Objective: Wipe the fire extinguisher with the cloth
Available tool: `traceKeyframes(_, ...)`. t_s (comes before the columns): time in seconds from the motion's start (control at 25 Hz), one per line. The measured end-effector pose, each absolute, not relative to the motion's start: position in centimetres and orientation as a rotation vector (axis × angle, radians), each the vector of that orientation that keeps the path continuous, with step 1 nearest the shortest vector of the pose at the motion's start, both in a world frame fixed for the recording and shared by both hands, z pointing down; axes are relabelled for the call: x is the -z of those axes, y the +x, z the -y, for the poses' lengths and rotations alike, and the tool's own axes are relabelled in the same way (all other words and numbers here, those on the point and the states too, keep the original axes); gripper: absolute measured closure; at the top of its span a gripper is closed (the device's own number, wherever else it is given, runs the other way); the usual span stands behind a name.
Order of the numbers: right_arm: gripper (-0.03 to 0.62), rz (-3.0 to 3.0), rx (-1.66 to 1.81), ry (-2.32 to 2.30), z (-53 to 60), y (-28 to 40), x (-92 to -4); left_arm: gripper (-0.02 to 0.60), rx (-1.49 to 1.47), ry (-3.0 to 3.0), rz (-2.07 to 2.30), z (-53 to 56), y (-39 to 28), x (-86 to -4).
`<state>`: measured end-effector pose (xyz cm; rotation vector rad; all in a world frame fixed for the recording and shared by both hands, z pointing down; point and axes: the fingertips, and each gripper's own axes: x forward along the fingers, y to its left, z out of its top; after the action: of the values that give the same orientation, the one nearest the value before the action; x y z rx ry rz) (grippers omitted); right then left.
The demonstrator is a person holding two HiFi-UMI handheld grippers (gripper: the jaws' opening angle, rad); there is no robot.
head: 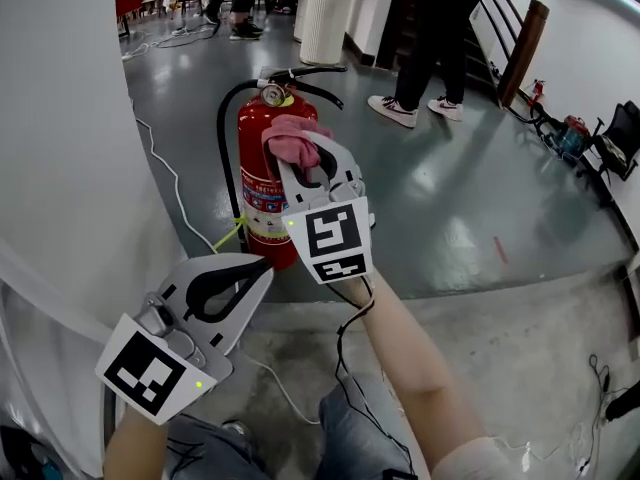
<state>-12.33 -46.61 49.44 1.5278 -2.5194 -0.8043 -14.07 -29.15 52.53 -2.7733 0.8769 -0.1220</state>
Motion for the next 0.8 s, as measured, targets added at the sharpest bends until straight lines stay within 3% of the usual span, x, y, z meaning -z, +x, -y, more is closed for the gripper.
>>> traceKeyframes(0.2, 0.51, 2.434, 0.819, 1.406, 46.1, -14.0, -57.5, 0.574, 0.146, -2.77, -0.908, 28.9, -15.1, -53.6)
traceKeyframes(0.48, 0.51, 2.244, 0.56, 1.12, 46.1, -15.2, -73.9, 0.574, 0.19, -2.778, -0.909, 29.0, -15.9, -55.3)
traceKeyframes(0.6, 0.511, 2.243, 0.583, 1.107, 46.0, -15.3, -72.9, 0.574, 0.208, -2.781, -0.908, 29.1, -16.1, -55.5)
traceKeyframes(0.8, 0.514, 2.349, 0.853, 1.244, 46.2, -15.8, -61.1, 0.574, 0.193, -2.786, -0.914, 29.8, -16.3, -55.3)
